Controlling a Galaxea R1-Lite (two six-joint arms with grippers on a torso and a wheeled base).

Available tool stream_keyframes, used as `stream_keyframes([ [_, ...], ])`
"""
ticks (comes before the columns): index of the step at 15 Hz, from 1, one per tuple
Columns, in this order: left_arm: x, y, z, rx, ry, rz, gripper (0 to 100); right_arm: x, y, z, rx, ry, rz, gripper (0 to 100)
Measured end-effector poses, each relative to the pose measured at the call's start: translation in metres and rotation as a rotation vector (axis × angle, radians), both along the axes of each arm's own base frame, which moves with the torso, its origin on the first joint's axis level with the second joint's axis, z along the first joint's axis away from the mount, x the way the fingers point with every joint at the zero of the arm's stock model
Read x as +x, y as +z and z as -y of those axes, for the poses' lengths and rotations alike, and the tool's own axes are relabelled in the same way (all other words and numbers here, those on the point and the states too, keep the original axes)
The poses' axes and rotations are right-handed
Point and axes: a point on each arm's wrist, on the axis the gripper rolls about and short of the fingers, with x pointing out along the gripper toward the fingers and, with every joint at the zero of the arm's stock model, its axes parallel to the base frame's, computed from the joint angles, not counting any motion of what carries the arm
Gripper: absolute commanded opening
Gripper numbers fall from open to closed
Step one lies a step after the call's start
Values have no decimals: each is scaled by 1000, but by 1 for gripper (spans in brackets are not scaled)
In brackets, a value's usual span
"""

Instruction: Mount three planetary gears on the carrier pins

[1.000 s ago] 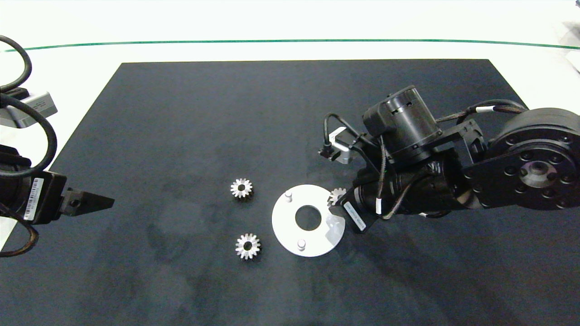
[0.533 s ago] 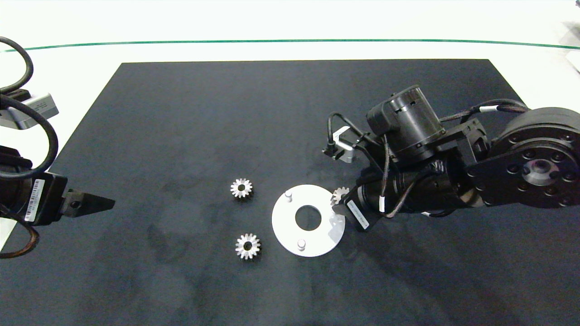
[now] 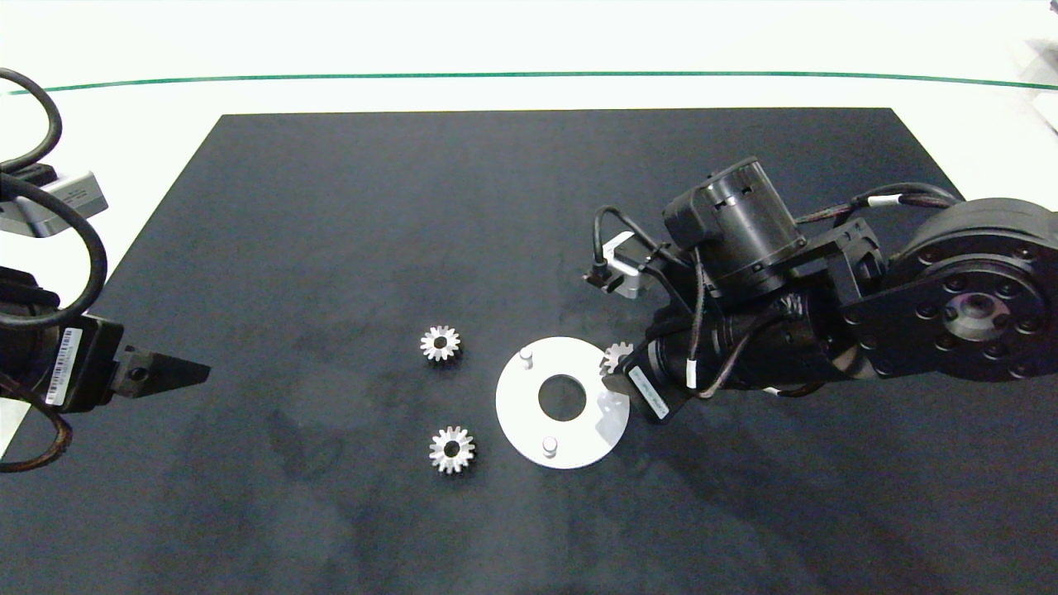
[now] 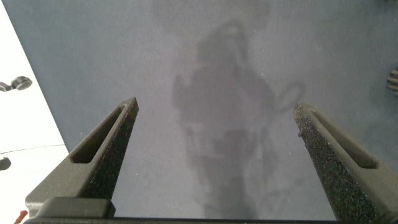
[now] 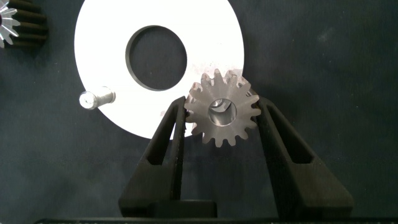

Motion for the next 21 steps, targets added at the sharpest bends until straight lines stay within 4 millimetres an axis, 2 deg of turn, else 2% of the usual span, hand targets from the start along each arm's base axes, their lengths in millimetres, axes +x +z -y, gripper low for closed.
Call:
stream_keyframes([
  [21,0,0,0,0,0,0,100,2,-8,-9,-6,7,11,22],
])
